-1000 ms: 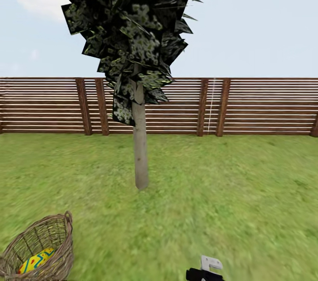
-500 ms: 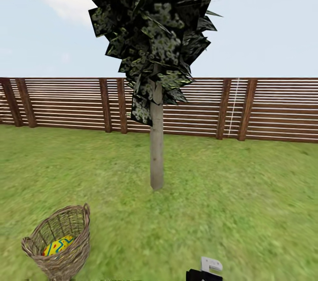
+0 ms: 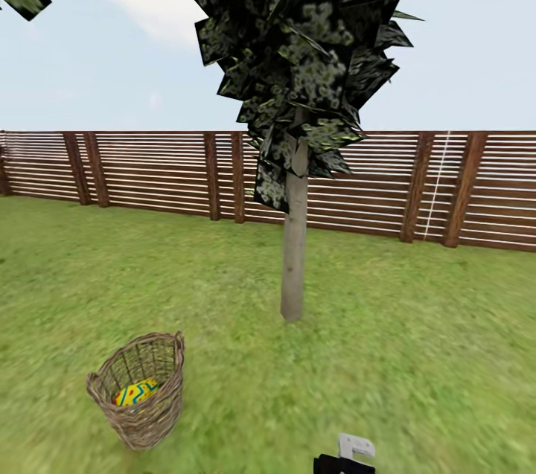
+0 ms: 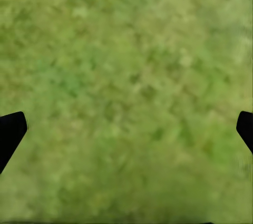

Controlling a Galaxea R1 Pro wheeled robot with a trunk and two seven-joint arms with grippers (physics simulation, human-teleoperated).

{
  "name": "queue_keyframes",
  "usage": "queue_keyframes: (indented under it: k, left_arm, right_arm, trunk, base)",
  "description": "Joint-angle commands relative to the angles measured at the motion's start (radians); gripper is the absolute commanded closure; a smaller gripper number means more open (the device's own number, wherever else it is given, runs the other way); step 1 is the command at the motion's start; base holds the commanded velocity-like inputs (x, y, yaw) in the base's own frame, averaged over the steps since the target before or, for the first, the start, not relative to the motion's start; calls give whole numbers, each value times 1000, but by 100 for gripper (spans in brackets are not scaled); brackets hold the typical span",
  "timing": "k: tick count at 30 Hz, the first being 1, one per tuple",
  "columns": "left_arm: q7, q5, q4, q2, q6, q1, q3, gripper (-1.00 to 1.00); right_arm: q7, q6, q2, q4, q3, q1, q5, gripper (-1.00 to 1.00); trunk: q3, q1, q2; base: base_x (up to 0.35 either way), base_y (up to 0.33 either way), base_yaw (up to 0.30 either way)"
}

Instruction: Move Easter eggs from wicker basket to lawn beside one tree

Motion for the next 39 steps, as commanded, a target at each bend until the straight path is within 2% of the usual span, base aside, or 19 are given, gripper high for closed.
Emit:
queue_keyframes:
  k: [1,28,39]
  left_arm:
    - [-1,-9,0,0,-2,-1,8,-100]
    - [-2,-8,1,0,-1,-1,8,-100]
    - [-2,-8,1,0,-1,-1,8,-100]
  right_arm:
    - [-5,6,0,-3,4,0,-6,-100]
    - [-5,6,0,-2,6,0,-6,-100]
    - [-5,6,0,-2,6,0,-6,-100]
  trunk:
    - [-1,0,-1]
    - [-1,0,-1]
    - [-1,0,-1]
  base:
    - [0,0,289]
    - [1,0,284]
    - [155,0,140]
